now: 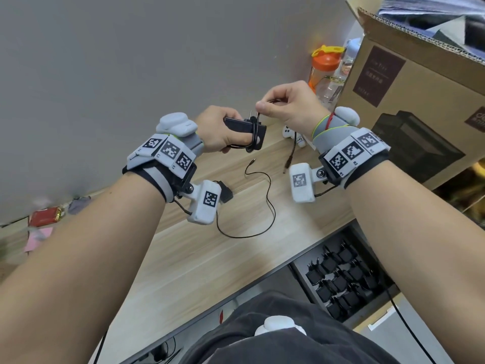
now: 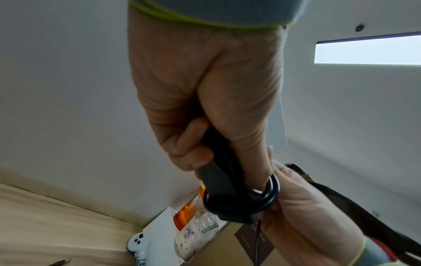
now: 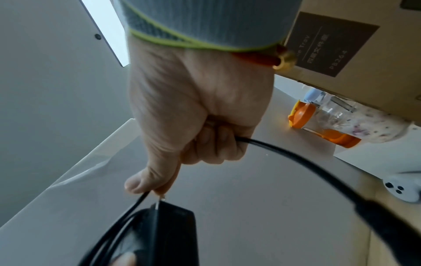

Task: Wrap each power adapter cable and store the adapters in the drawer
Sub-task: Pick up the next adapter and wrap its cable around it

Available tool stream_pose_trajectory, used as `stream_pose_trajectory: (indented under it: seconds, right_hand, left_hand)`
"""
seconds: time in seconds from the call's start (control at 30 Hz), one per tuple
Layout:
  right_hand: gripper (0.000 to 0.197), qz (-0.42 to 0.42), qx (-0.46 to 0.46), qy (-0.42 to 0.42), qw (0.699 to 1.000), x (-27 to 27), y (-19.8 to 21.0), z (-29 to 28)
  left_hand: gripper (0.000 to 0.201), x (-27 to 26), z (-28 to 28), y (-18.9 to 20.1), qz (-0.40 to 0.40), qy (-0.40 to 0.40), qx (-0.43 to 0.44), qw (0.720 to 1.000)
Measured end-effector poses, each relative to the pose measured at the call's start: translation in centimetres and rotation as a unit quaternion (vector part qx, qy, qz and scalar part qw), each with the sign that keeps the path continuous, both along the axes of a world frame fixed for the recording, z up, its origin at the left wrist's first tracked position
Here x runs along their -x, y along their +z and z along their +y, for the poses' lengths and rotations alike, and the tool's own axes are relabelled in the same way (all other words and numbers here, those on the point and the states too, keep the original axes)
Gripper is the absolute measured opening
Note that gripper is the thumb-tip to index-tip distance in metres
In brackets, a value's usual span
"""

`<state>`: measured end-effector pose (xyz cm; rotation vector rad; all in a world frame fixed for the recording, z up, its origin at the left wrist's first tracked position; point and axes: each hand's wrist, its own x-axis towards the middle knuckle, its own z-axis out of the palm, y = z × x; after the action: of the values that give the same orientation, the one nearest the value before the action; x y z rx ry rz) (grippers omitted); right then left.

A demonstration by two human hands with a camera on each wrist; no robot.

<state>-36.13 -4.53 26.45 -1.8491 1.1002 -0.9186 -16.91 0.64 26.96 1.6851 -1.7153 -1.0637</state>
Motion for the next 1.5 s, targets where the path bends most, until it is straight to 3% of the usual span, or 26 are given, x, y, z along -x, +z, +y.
stream_pose_trajectory:
  seconds: [0.1, 0.33, 0.47, 0.53, 0.7, 0.87, 0.97, 1.07, 1.23, 1.37, 1.5]
  right_hand:
    - [0.016, -0.017, -0.008, 0.001, 1.0, 0.3, -0.5, -0.1]
    - [0.017, -0.039, 0.007, 0.004, 0.999, 0.2, -1.3, -0.2]
    - [0.03, -0.035, -0.053, 0.007, 0.998, -0.1, -1.9, 0.0]
    - [0.028, -0.032, -0.068, 0.012, 0.997, -0.3, -2.2, 0.2]
    - [0.027, -0.04, -0.124, 0.046, 0.99, -1.2, -3.2, 0.7]
    - [0.022, 0.03, -0.103, 0.07, 0.992, -1.8, -3.0, 1.3]
    - [0.021, 0.099, -0.067, 0.07, 0.99, -1.9, -2.2, 1.4]
    - [0.021, 0.116, -0.075, 0.05, 0.989, -1.5, -1.8, 1.4]
    - [0.01, -0.016, -0.064, 0.017, 0.998, -1.3, -1.5, 1.4]
    - [0.006, -0.164, -0.128, 0.055, 0.977, -1.2, -1.3, 1.3]
    - [0.014, -0.155, -0.12, 0.037, 0.98, -1.3, -1.9, 1.4]
  left_hand:
    - [0.028, 0.0, 0.1, 0.3, 0.026, -0.017, -0.003, 1.0]
    - [0.028, 0.3, -0.1, 0.8, -0.006, -0.038, -0.013, 0.999]
    - [0.025, 0.8, 0.3, 0.9, 0.061, -0.032, -0.006, 0.998]
    - [0.025, 1.3, 0.3, 0.9, 0.111, -0.014, 0.003, 0.994]
    - [0.025, 1.4, -0.5, 1.3, 0.212, 0.104, 0.034, 0.971]
    - [0.029, 0.6, -1.3, 0.9, 0.174, 0.187, 0.052, 0.965]
    - [0.031, 0.3, -1.5, 0.4, 0.144, 0.199, 0.049, 0.968]
    - [0.034, 0.0, -1.5, 0.1, 0.09, 0.191, 0.043, 0.976]
    - [0.036, -0.2, -0.9, -0.3, 0.038, 0.137, 0.028, 0.989]
    - [0.043, 0.4, -0.3, -0.7, 0.059, 0.118, -0.003, 0.991]
    - [0.026, 0.7, -0.1, -0.4, 0.076, 0.073, -0.016, 0.994]
